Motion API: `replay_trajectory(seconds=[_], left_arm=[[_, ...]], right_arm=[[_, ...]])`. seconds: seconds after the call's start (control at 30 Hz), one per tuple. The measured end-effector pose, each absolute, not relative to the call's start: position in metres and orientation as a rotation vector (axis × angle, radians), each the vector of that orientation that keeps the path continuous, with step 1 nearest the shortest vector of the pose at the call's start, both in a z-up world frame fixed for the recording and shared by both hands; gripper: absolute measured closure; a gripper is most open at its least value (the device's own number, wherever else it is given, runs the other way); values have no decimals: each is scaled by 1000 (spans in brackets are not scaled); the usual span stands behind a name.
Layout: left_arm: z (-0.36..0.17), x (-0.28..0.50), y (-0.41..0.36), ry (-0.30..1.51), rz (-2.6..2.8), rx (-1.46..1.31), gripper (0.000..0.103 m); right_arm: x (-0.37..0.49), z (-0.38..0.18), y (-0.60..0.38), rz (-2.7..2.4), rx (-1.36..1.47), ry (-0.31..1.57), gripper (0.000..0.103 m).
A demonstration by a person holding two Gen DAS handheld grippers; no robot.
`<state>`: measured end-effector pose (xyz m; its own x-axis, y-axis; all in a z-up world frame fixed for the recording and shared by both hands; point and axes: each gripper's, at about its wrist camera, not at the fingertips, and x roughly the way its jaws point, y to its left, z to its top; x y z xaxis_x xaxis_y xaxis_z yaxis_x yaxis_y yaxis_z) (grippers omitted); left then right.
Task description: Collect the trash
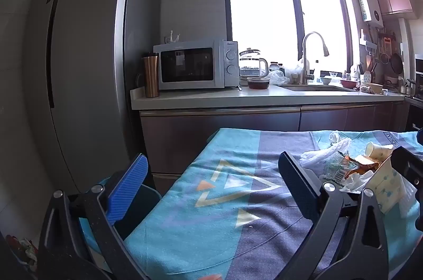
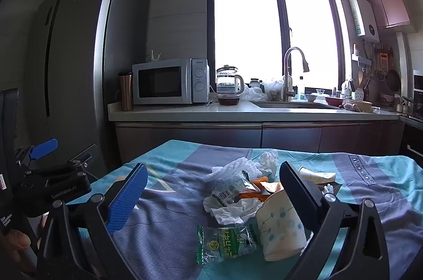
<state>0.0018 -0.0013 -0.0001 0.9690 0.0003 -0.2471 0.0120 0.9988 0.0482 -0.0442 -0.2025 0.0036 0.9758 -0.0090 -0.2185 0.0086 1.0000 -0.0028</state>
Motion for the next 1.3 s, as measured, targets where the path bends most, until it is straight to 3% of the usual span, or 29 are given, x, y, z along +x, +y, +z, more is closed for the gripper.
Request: replay_trajectory(seconds=[1.3], left_arm=[[2, -9, 0, 195, 5, 48, 6]], right_arm=[[-42, -2, -203, 5, 22, 235, 7]])
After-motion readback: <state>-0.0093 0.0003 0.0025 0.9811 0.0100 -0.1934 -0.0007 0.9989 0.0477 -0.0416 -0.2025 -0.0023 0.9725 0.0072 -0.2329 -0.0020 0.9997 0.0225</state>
